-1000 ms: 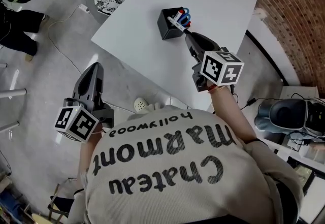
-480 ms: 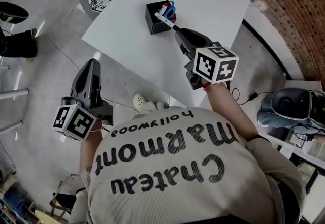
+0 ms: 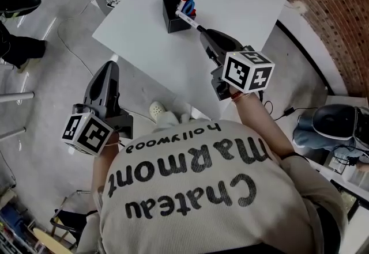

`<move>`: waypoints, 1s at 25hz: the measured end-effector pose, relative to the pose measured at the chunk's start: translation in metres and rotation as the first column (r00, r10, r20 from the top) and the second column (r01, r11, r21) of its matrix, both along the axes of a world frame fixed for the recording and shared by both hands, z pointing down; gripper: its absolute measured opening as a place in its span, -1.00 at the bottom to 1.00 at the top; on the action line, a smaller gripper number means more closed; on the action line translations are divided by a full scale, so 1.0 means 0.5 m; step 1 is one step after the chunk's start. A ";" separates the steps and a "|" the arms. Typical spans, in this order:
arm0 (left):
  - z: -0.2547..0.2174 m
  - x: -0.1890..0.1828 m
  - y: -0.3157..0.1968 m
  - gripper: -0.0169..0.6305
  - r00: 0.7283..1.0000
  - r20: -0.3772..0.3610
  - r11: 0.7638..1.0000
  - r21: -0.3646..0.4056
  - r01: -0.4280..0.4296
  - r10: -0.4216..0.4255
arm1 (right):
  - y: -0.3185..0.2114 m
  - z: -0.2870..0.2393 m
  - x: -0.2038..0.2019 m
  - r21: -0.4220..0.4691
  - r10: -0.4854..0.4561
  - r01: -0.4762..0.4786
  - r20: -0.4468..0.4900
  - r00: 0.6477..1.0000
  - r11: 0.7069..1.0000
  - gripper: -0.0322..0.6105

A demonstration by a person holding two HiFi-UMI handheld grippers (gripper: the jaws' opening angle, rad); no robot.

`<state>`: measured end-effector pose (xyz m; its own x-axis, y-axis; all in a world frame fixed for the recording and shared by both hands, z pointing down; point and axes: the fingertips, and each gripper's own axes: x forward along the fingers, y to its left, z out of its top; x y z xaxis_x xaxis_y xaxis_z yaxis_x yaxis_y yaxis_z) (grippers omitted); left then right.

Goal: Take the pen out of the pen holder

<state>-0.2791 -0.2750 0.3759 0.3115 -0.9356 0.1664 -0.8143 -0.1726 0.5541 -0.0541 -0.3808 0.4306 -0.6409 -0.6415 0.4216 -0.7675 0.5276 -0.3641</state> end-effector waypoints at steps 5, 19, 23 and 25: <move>-0.009 0.016 0.027 -0.95 1.000 0.017 1.000 0.006 0.023 -0.023 | 0.012 -0.007 0.026 0.006 -0.002 0.002 0.016 1.000 1.000 -0.68; -0.039 0.078 0.061 -0.95 0.999 0.033 0.999 0.035 0.014 -0.015 | 0.043 -0.032 0.077 0.030 -0.005 0.003 0.039 0.999 1.000 -0.68; -0.040 0.106 0.064 -0.95 0.999 0.037 0.999 0.032 0.001 -0.002 | 0.060 -0.030 0.092 0.027 -0.011 0.010 0.034 0.999 1.000 -0.68; -0.042 0.122 0.065 -0.95 0.999 0.043 0.999 0.035 -0.006 0.005 | 0.071 -0.031 0.095 0.025 -0.023 0.023 0.027 0.999 0.999 -0.68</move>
<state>-0.2181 -0.2427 0.3549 0.3098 -0.9393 0.1473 -0.8365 -0.1956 0.5119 -0.0066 -0.3451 0.4149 -0.6667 -0.6366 0.3876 -0.7450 0.5541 -0.3714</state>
